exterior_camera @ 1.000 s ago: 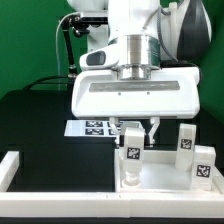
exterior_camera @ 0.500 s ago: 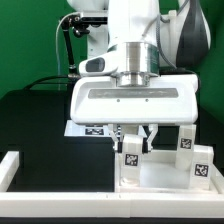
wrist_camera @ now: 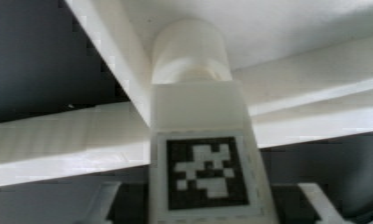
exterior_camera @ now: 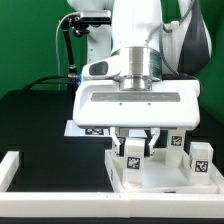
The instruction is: Assemble square table
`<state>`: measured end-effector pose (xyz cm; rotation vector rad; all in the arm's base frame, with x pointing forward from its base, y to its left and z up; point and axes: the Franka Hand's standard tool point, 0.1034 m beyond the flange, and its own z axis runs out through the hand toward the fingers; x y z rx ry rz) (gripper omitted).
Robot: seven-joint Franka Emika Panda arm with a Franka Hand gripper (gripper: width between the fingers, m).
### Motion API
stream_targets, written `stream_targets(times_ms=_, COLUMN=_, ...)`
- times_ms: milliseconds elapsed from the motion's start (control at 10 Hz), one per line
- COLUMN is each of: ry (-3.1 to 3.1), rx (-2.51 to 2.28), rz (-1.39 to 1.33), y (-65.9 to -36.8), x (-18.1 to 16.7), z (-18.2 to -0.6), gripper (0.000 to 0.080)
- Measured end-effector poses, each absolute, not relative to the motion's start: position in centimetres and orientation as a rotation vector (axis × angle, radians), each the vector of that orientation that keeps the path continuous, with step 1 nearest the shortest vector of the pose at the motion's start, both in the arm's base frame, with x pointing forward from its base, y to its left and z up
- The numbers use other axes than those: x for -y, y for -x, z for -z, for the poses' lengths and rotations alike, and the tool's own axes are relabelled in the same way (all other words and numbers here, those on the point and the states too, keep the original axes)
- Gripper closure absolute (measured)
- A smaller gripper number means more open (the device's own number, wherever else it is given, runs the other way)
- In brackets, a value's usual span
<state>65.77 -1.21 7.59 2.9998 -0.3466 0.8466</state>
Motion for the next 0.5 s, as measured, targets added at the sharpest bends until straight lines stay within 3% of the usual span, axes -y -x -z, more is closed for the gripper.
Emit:
stream_targets(times_ms=100, ry=-3.0, rx=0.347, rz=-0.847, y=-65.77, x=1.21, z=-7.59, gripper=0.0433)
stream_targets(times_ms=200, ry=-3.0, rx=0.347, rz=-0.847, y=-65.77, x=1.21, z=-7.59, gripper=0.025)
stream_targets(times_ms=300, ry=-3.0, rx=0.347, rz=-0.847, y=-65.77, x=1.21, z=-7.59, gripper=0.025)
stream_targets(times_ms=400, ry=-3.0, rx=0.347, rz=-0.847, y=-65.77, x=1.21, z=-7.59, gripper=0.0171)
stream_targets(times_ms=500, ry=-3.0, rx=0.347, rz=-0.847, y=-65.77, x=1.21, z=-7.59, gripper=0.0156)
